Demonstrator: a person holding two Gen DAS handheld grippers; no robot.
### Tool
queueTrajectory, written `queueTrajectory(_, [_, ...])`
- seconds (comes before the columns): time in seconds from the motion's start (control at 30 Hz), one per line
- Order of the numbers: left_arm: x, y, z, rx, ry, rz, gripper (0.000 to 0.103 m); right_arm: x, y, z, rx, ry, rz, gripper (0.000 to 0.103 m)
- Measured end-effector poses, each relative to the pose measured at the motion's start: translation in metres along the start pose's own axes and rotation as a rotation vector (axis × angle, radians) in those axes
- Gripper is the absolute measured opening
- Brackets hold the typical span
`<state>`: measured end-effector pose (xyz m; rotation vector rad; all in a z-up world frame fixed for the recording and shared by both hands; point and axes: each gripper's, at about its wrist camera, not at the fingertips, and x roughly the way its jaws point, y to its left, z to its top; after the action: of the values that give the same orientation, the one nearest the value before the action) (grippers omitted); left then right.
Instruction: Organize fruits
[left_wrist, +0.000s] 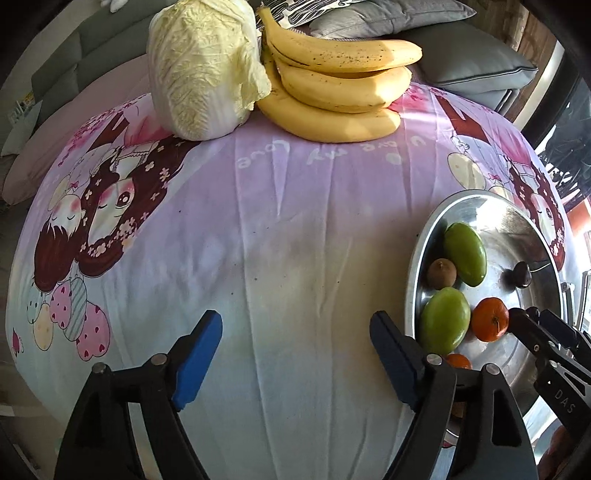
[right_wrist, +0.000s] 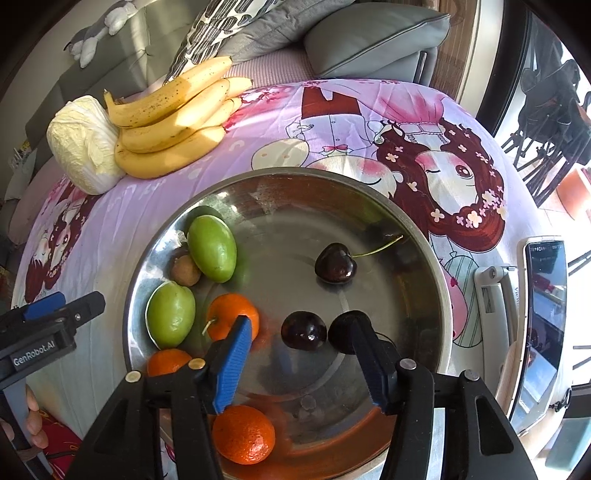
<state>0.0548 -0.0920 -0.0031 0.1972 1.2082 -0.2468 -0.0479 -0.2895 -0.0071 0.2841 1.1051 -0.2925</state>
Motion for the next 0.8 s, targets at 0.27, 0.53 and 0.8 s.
queueTrajectory(0.27, [0.008,0.007,-0.005,-0.001,0.015,0.016,0.097,0.0,0.009,0.0,-0.034,-0.01,0.013,0.081])
queueTrajectory(0.53, [0.007,0.009,-0.008,-0.014,0.013,0.001,0.097,0.0,0.016,0.001,-0.033,-0.029,0.022,0.102])
queueTrajectory(0.8, [0.006,0.017,-0.011,-0.037,-0.004,0.036,0.097,0.002,0.026,0.0,-0.041,-0.027,0.029,0.103])
